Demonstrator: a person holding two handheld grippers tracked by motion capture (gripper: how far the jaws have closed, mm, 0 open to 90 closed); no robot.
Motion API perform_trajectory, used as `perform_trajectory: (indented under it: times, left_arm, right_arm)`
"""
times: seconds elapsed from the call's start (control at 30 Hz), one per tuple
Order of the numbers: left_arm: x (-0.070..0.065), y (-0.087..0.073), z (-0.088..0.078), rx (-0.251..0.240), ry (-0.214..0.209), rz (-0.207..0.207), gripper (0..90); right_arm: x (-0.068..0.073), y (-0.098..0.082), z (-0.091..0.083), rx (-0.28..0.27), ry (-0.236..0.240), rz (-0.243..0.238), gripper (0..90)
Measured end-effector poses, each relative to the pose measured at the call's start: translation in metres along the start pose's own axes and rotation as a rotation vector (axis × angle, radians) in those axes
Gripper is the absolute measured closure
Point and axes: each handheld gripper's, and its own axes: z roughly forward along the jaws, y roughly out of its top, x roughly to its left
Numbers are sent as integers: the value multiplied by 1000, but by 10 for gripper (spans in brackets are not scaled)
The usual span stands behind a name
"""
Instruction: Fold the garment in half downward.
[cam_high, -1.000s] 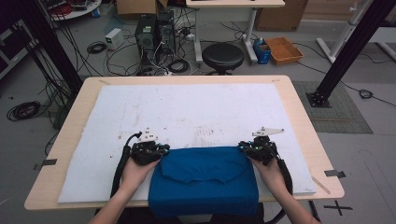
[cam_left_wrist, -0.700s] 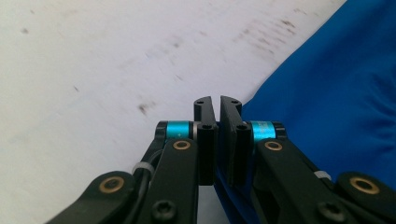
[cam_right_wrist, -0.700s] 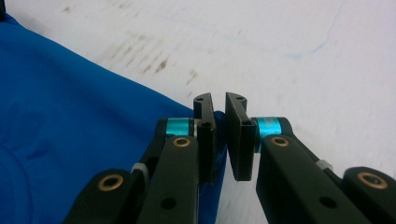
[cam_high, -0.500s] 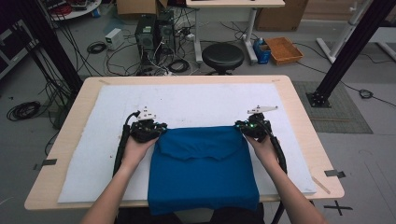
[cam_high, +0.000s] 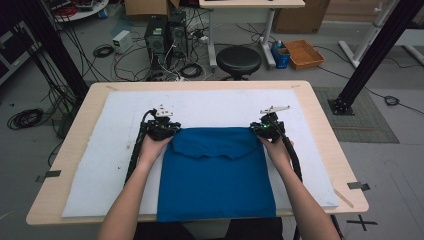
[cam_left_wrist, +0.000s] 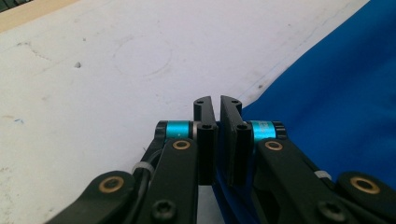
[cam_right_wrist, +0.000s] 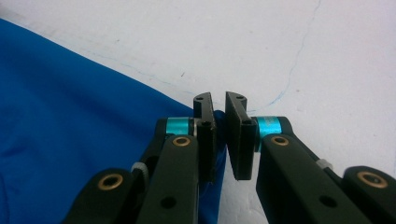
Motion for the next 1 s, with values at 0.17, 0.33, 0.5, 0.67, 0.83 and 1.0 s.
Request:
perform_trajectory:
  times: [0.17, 0.33, 0.5, 0.67, 0.83, 1.0]
  left_arm:
    - [-1, 2, -4, 8, 56, -7, 711]
    - [-1, 2, -25, -43, 88, -40, 563]
    - [-13, -14, -47, -28, 87, -74, 541]
    - [-28, -29, -62, 11, -8, -157, 580]
    - [-39, -38, -61, 50, -12, -218, 600]
    - [-43, -39, -51, 71, 8, -252, 635]
  right_arm:
    - [3, 0, 1, 2, -30, -24, 734]
    - [6, 1, -13, -18, -50, -28, 616]
    - [9, -5, -30, -38, -59, -12, 540]
    - [15, -20, -50, -75, -34, 8, 513]
    - [22, -37, -60, -79, -19, 29, 547]
    - [25, -47, -58, -67, -9, 61, 608]
